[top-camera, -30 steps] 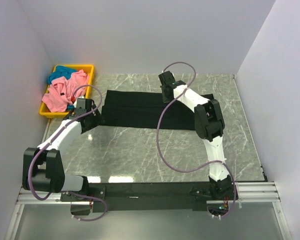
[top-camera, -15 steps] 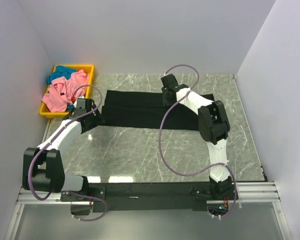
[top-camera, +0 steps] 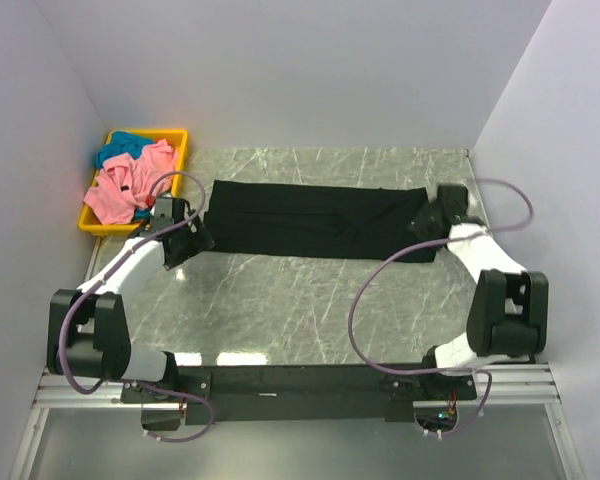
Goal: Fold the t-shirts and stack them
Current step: Fold the tshirt
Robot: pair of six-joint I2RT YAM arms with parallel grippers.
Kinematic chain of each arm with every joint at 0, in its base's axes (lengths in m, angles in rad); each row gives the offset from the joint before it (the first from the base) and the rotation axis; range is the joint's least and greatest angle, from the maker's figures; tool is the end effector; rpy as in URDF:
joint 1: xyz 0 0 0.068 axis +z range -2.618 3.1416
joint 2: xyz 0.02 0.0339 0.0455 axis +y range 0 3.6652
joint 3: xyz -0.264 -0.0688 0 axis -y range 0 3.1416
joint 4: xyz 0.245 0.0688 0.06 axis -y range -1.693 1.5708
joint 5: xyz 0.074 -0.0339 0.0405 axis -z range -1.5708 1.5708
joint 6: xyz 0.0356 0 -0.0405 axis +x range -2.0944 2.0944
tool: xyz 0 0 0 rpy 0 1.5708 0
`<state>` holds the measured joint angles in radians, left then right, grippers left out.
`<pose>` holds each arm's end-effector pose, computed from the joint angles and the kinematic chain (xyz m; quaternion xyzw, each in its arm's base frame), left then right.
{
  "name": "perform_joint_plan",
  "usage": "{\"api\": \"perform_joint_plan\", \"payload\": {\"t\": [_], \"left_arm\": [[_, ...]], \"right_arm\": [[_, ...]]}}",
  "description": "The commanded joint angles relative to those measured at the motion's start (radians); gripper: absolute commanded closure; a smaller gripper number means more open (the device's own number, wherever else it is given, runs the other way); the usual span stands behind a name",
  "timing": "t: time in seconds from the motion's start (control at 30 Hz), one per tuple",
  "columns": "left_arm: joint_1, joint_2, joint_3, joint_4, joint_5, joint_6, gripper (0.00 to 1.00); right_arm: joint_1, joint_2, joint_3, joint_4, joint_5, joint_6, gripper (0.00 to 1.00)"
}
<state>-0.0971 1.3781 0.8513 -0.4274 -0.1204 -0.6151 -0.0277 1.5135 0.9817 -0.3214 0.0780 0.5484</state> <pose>0.2737 -0.0224 0.2121 -0.2612 0.9147 -0.0519 0.3039 0.3183 -0.0116 0.2221 0.2789 0.8932 0.0550 0.3485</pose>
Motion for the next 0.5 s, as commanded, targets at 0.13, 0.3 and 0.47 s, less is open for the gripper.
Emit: {"api": "perform_joint_plan", "payload": {"t": [0.13,0.3,0.47], "left_arm": [[0.03,0.045,0.022,0.027,0.077,-0.136,0.07],[0.036,0.107,0.018,0.065,0.111,-0.195,0.04],[0.036,0.162,0.04,0.107,0.111,-0.225,0.07]], "right_arm": [[-0.213,-0.193,-0.289,0.146,-0.148,0.205,0.39],[-0.31,-0.165,-0.38,0.246,-0.259,0.24,0.39],[-0.35,-0.098,-0.425,0.357,-0.348,0.252,0.39]]}}
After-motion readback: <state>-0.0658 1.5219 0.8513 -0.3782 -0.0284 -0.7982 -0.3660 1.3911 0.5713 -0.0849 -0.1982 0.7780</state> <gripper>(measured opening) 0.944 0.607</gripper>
